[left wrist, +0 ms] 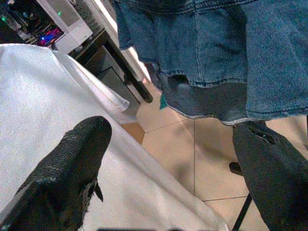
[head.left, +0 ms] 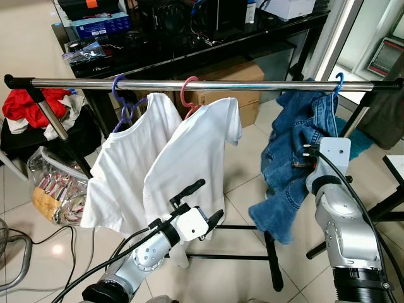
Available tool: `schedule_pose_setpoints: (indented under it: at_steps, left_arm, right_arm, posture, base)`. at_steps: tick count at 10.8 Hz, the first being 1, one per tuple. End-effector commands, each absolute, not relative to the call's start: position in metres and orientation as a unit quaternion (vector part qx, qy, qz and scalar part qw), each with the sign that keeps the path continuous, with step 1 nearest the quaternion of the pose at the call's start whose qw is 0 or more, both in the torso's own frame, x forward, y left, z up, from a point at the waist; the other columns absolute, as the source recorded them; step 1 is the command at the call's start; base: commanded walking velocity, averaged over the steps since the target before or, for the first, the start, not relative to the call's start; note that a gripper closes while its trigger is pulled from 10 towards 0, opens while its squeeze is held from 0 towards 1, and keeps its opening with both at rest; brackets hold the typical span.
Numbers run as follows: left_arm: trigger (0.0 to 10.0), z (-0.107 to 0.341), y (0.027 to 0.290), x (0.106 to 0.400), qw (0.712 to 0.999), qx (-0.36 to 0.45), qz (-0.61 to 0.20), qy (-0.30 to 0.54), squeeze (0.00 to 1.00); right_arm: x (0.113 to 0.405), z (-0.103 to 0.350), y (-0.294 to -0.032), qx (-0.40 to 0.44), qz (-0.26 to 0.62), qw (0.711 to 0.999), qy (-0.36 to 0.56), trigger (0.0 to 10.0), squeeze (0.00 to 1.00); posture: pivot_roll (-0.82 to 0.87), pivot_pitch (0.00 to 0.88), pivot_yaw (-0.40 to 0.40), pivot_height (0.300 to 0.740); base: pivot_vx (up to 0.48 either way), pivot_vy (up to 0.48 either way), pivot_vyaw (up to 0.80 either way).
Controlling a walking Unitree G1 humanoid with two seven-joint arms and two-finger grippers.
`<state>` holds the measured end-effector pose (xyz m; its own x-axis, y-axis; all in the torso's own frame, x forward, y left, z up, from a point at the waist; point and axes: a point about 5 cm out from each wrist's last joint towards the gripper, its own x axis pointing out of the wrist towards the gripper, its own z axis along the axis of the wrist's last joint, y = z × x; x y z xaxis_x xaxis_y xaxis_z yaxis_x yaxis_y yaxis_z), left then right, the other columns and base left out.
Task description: Hang hanger
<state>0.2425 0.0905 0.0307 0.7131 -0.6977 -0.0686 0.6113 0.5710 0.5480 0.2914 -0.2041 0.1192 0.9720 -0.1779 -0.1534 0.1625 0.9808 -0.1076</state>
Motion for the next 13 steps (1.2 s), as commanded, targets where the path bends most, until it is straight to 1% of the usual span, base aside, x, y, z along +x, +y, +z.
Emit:
schedule_pose_setpoints:
  at_steps: [1, 3, 4, 7, 10, 12, 13]
  left_arm:
    - [10.0, 0.031, 0.092, 0.243, 0.884, 0.278, -0.368, -0.075, 0.0]
    - [10.0, 0.032, 0.094, 0.243, 0.887, 0.28, -0.359, -0.081, 0.0]
    - [10.0, 0.031, 0.095, 0.244, 0.887, 0.281, -0.358, -0.079, 0.0]
    - [10.0, 0.028, 0.096, 0.244, 0.887, 0.282, -0.357, -0.075, 0.0]
    - [10.0, 0.029, 0.095, 0.248, 0.889, 0.281, -0.352, -0.076, 0.0]
    - [10.0, 0.031, 0.096, 0.249, 0.893, 0.278, -0.343, -0.081, 0.0]
    - [10.0, 0.031, 0.097, 0.248, 0.894, 0.278, -0.342, -0.082, 0.0]
  right_arm:
    - [0.295, 0.135, -0.205, -0.047, -0.088, 0.994, 0.037, 0.0, 0.0]
    - [0.284, 0.143, -0.205, -0.073, -0.06, 0.995, -0.012, 0.0, 0.0]
    - [0.278, 0.141, -0.204, -0.09, -0.047, 0.995, -0.019, 0.0, 0.0]
    - [0.255, 0.12, -0.207, -0.142, -0.009, 0.99, -0.012, 0.0, 0.0]
    - [0.248, 0.1, -0.203, -0.157, 0.02, 0.987, 0.0, 0.0, 0.0]
    - [0.245, 0.089, -0.203, -0.167, 0.03, 0.986, 0.005, 7.4, 0.0]
    - [0.245, 0.086, -0.204, -0.168, 0.03, 0.985, 0.007, 9.1, 0.0]
  posture:
    - [-0.01, 0.0, 0.027, 0.74]
    - [-0.01, 0.0, 0.027, 0.74]
    - [-0.01, 0.0, 0.027, 0.74]
    - [-0.02, 0.0, 0.034, 0.74]
    - [-0.02, 0.0, 0.032, 0.74]
    - [-0.02, 0.0, 0.03, 0.74]
    - [-0.01, 0.0, 0.028, 0.74]
  base:
    - [0.0, 0.0, 0.0]
    - [0.0, 0.0, 0.0]
    - [0.0, 0.0, 0.0]
    - [0.0, 0.0, 0.0]
    - [0.0, 0.0, 0.0]
    - [0.0, 0.0, 0.0]
    - [0.0, 0.0, 0.0]
